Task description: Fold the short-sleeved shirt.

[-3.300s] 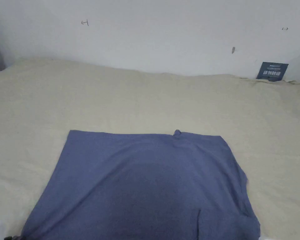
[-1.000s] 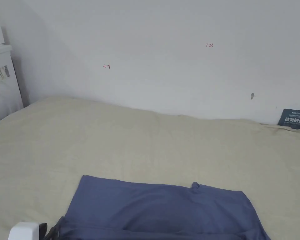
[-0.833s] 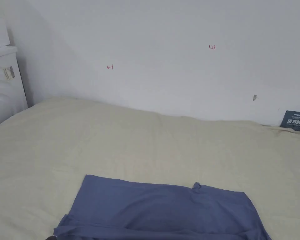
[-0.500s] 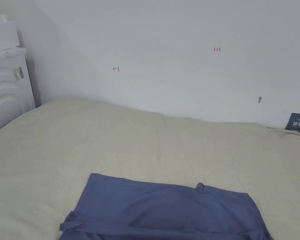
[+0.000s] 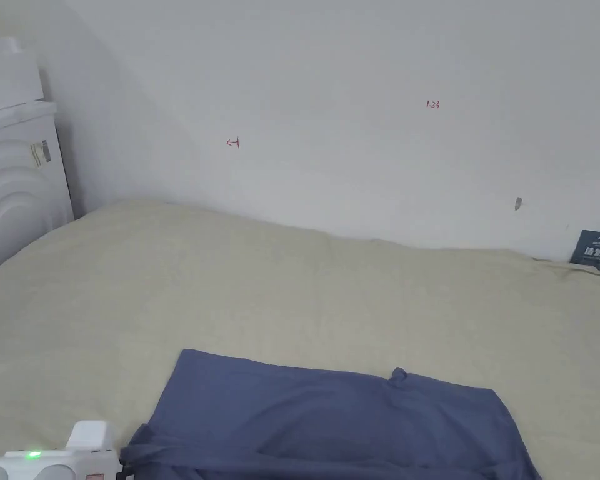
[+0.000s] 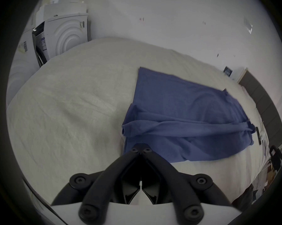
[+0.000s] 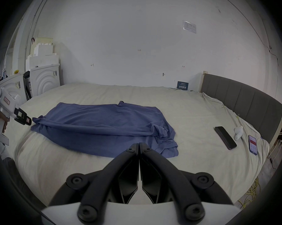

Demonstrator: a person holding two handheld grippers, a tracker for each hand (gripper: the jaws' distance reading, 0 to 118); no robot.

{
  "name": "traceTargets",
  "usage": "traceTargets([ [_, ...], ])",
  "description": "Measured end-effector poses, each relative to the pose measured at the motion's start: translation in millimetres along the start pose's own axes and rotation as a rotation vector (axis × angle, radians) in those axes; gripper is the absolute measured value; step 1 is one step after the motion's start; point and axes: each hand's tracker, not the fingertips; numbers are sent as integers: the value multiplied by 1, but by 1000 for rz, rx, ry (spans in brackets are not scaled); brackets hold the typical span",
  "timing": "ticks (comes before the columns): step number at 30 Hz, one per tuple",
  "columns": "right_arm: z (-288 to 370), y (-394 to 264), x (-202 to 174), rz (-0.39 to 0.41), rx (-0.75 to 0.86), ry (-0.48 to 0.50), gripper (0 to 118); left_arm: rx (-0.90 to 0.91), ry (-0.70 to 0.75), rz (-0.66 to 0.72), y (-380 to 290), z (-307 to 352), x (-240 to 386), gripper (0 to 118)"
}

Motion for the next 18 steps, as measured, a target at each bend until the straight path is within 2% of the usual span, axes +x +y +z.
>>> traceTargets([
  [1, 0, 0, 0, 3, -2, -3, 1, -25, 9, 0, 1, -5, 1, 28],
  [3, -1, -1, 1, 3, -5, -2, 1, -58, 22, -15, 1, -16, 5, 37],
  [6, -2, -2, 1, 9, -10, -4, 1, -125, 76, -41, -4, -31, 12, 64],
  [9, -2, -2, 2, 9, -17, -4, 1, -98, 105, -74, -9, -35, 20, 64],
  [12, -4, -5, 3, 7, -22, -3, 1, -91, 142, -79, -11, -33, 30, 60],
  [14, -4, -5, 3, 8, -25, -1, 1, -92, 152, -97, -12, -32, 38, 51],
  [18, -5, -5, 1, 7, -30, 4, 1, -87, 144, -144, -12, -32, 46, 17],
])
